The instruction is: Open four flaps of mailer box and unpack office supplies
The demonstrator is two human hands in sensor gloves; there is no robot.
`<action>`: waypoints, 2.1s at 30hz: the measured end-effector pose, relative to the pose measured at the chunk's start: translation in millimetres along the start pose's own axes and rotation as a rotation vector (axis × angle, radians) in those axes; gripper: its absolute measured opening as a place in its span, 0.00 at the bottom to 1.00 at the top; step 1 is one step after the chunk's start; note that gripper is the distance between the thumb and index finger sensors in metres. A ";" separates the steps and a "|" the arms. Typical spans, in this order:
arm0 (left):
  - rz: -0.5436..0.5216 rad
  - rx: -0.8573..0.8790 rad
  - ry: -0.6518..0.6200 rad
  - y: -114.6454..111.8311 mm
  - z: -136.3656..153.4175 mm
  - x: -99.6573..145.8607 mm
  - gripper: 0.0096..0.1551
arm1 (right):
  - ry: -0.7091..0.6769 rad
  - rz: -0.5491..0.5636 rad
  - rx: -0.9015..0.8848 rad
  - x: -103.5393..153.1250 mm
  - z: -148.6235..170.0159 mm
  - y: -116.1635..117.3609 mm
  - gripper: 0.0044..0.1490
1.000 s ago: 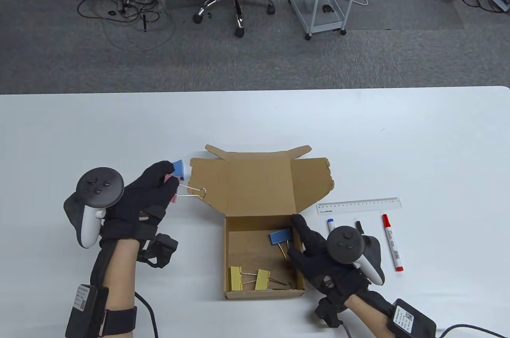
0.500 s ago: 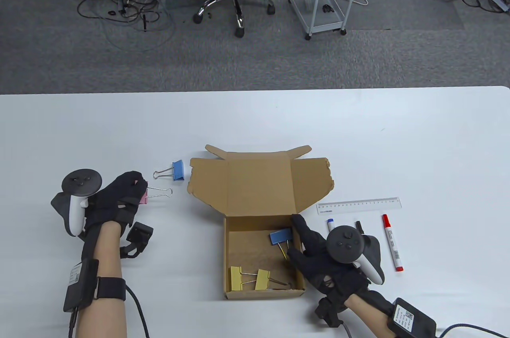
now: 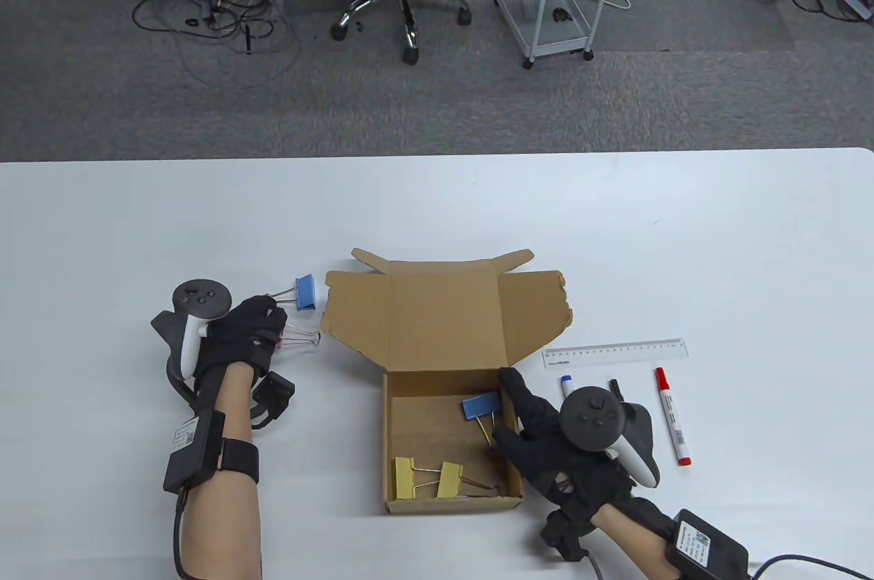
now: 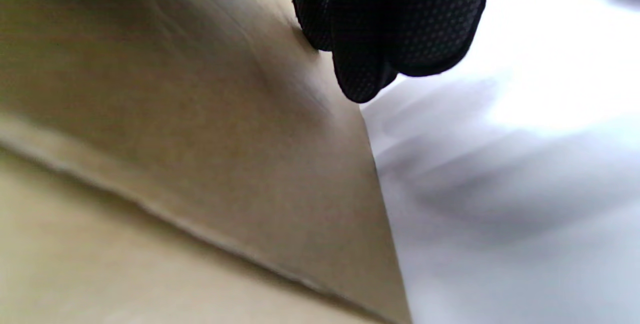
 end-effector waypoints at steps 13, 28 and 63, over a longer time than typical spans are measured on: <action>-0.183 -0.233 -0.003 9.7 -14.0 25.7 0.32 | -0.001 -0.002 -0.002 -0.5 0.0 0.1 0.45; -0.027 0.074 -0.368 39.4 -89.6 156.8 0.32 | 0.001 -0.002 -0.007 -0.8 0.4 0.5 0.46; 0.875 -0.292 -0.159 -203.4 -105.1 182.3 0.46 | -0.006 0.003 -0.003 -0.9 1.0 0.1 0.45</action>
Point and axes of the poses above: the tracker on the back of each hand, its own z axis roughly to the little-finger side, its own x axis roughly from the fingertips to the wrist, y = z × x, the point moved 3 cm from there along -x, roughly from the wrist to the fingertips, and after that the axes turned 9 degrees about x, right-handed, at the moved point
